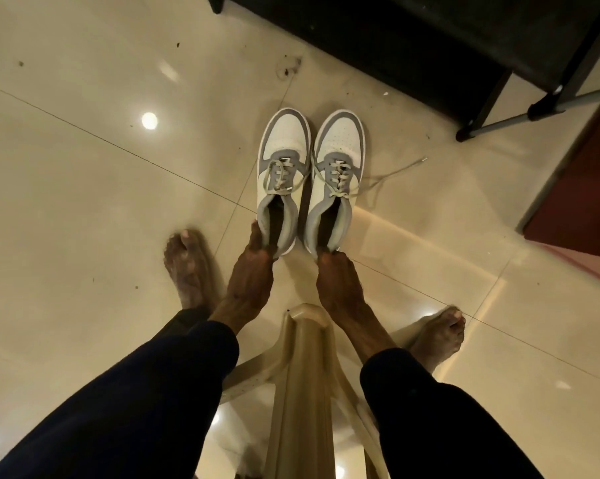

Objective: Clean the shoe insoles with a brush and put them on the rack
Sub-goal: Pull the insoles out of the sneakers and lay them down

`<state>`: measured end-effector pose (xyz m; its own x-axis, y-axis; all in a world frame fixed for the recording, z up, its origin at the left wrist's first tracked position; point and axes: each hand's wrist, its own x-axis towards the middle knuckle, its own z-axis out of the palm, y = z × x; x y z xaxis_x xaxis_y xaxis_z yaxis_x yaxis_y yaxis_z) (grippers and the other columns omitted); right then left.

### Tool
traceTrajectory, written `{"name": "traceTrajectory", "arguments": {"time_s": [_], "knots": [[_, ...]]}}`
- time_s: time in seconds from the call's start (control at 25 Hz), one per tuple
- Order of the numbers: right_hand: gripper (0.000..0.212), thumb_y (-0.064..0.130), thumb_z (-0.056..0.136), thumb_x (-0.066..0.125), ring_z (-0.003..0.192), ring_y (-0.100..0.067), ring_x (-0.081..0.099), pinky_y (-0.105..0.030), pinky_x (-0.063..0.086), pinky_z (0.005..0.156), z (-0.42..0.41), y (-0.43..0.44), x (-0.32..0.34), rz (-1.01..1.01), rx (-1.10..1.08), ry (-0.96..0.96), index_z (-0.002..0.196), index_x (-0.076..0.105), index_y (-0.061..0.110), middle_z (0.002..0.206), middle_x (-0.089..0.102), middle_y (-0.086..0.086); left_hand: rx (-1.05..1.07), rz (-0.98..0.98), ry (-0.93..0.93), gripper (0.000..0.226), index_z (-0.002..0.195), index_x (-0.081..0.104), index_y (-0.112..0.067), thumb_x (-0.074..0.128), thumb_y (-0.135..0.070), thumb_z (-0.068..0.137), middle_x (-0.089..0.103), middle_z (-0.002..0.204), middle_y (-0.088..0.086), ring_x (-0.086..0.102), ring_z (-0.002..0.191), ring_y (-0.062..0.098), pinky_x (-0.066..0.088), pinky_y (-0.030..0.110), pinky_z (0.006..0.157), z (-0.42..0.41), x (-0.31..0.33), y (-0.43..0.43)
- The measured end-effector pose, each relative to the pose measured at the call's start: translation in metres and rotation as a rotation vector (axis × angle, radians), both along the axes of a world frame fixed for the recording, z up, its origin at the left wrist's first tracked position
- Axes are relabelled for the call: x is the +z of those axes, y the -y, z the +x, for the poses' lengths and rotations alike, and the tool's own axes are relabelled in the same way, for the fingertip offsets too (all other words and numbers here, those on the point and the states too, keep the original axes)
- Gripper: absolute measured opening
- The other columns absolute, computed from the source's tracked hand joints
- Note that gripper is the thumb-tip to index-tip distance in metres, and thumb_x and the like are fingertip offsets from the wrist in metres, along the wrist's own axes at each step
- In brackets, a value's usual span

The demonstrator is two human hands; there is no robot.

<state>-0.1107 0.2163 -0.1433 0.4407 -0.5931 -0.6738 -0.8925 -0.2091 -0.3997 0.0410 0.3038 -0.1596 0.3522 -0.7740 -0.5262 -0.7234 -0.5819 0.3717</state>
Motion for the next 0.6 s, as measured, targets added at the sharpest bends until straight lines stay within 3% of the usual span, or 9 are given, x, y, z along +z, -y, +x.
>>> {"name": "traceTrajectory", "arguments": {"time_s": [0.16, 0.24, 0.32, 0.44, 0.6], "knots": [[0.032, 0.016, 0.106, 0.050, 0.109, -0.036, 0.062, -0.039, 0.050, 0.086, 0.000, 0.014, 0.025, 0.067, 0.083, -0.068, 0.137, 0.052, 0.007, 0.119, 0.062, -0.019, 0.102, 0.134, -0.191, 0.073, 0.159, 0.029, -0.008, 0.050, 0.012, 0.092, 0.004, 0.170, 0.012, 0.031, 0.148, 0.041, 0.041, 0.045, 0.115, 0.011, 0.021, 0.011], [0.038, 0.020, 0.106, 0.051, 0.111, -0.035, 0.063, -0.041, 0.053, 0.088, 0.007, 0.025, 0.044, 0.028, 0.045, -0.068, 0.142, 0.048, 0.011, 0.121, 0.064, -0.017, 0.066, 0.160, -0.211, 0.086, 0.161, 0.026, -0.017, 0.054, 0.014, 0.086, 0.006, 0.169, 0.011, 0.020, 0.153, 0.037, 0.044, 0.045, 0.113, 0.021, 0.042, 0.023], [0.036, 0.022, 0.105, 0.052, 0.111, -0.033, 0.064, -0.043, 0.056, 0.089, 0.017, 0.036, 0.066, -0.039, -0.007, -0.042, 0.140, 0.052, 0.012, 0.120, 0.068, -0.014, 0.000, 0.064, -0.177, 0.078, 0.156, 0.038, -0.019, 0.060, 0.009, 0.086, 0.028, 0.163, 0.012, 0.034, 0.147, 0.035, 0.050, 0.043, 0.106, 0.033, 0.071, 0.043], [0.025, 0.023, 0.105, 0.050, 0.107, -0.031, 0.067, -0.044, 0.056, 0.085, 0.035, 0.065, 0.099, -0.156, -0.065, 0.038, 0.125, 0.060, 0.012, 0.115, 0.071, -0.010, 0.082, -0.077, -0.108, 0.049, 0.139, 0.059, -0.009, 0.060, 0.000, 0.091, 0.057, 0.143, 0.015, 0.057, 0.127, 0.035, 0.053, 0.046, 0.098, 0.057, 0.118, 0.091], [0.044, 0.020, 0.102, 0.059, 0.114, -0.031, 0.068, -0.044, 0.061, 0.089, 0.070, 0.123, 0.149, -0.332, -0.136, 0.222, 0.143, 0.049, 0.008, 0.128, 0.067, -0.016, 0.021, -0.367, 0.179, 0.043, 0.125, 0.067, -0.010, 0.070, 0.005, 0.084, 0.066, 0.124, 0.011, 0.068, 0.100, 0.030, 0.060, 0.040, 0.069, 0.090, 0.170, 0.163]]}}
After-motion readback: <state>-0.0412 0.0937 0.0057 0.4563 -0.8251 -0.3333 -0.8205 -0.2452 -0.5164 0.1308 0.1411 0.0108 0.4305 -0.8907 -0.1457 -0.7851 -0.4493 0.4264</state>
